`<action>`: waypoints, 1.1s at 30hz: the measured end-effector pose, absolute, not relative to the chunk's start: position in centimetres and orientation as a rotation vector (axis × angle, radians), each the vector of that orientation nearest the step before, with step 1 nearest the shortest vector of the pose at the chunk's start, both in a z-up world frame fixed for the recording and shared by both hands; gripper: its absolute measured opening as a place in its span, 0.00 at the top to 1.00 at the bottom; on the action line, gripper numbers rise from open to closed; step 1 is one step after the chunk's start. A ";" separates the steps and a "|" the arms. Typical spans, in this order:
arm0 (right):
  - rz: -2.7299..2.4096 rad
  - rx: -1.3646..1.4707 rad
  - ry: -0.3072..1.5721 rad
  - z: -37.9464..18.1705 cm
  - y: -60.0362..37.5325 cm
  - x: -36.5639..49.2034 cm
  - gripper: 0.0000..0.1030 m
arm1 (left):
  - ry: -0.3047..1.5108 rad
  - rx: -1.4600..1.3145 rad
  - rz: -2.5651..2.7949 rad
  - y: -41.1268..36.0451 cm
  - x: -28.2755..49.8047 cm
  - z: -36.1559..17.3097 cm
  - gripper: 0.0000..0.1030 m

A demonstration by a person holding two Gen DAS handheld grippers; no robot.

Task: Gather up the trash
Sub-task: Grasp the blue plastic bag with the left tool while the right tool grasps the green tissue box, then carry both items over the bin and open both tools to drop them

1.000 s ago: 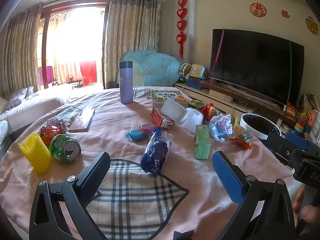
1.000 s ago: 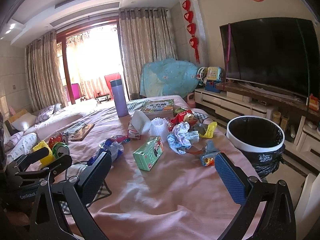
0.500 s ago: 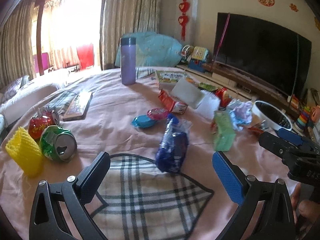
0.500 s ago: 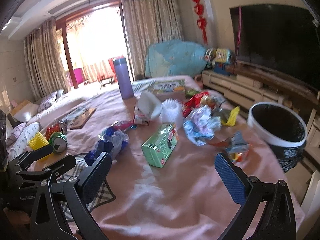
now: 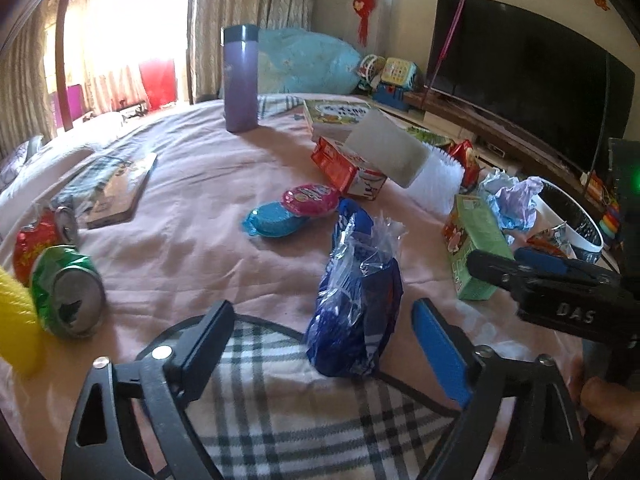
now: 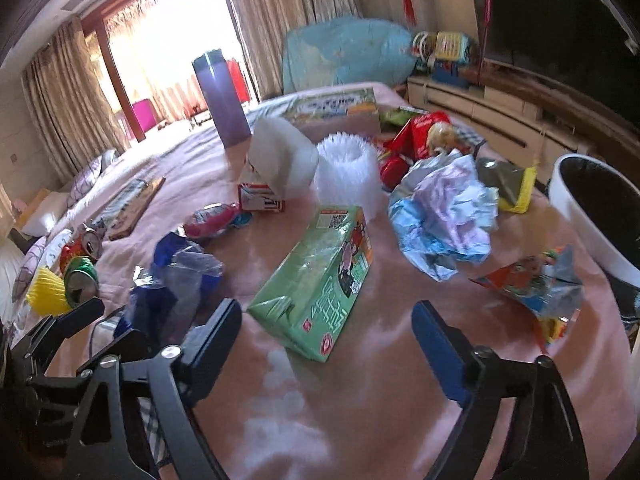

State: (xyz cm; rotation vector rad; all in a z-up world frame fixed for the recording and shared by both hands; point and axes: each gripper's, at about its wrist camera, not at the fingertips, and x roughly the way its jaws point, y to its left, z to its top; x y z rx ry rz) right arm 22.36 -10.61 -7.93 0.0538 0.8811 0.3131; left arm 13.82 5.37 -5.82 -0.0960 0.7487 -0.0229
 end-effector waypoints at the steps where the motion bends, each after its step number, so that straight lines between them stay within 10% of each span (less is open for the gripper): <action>1: 0.316 0.049 0.900 -8.4 -10.5 22.7 0.19 | 0.759 -0.102 -0.034 5.4 14.3 -6.1 0.26; 6: 0.368 0.077 0.946 -9.5 -10.8 23.3 0.61 | 0.797 -0.142 -0.095 5.5 15.4 -6.8 0.58; 14: 0.449 0.140 0.868 -7.1 -13.2 20.7 0.65 | 0.751 -0.172 -0.163 4.0 13.9 -5.2 0.76; 33: 0.242 0.209 0.719 -2.0 -27.2 16.8 0.65 | 0.717 -0.099 -0.432 -5.2 16.3 -2.7 0.77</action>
